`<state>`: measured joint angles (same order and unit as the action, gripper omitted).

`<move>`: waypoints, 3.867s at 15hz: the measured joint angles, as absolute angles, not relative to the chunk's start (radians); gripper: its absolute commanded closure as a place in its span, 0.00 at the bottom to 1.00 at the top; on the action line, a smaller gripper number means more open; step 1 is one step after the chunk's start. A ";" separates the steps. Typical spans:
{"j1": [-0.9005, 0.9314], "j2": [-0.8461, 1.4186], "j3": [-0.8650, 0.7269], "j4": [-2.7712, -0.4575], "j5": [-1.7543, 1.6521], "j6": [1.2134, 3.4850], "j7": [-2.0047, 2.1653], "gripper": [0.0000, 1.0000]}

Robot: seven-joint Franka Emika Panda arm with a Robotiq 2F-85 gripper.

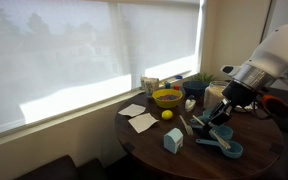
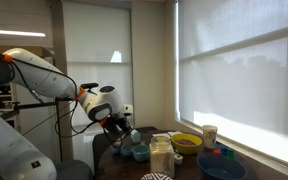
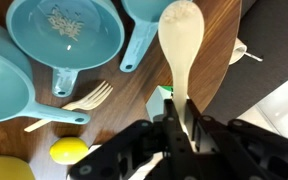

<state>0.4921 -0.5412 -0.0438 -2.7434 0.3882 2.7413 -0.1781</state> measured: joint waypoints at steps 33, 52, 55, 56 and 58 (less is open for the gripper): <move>0.706 -0.544 -0.300 -2.746 0.650 2.699 -0.607 0.97; 0.700 -0.543 -0.395 -2.746 1.015 2.622 -1.126 0.97; 0.699 -0.541 -0.405 -2.747 1.043 2.585 -1.184 0.97; 0.700 -0.541 -0.408 -2.747 1.055 2.572 -1.205 0.97; 0.654 -0.538 -0.372 -2.746 1.114 2.516 -1.267 0.97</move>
<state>0.6542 -0.5375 -0.3724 -2.7463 1.1139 2.5164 -1.2673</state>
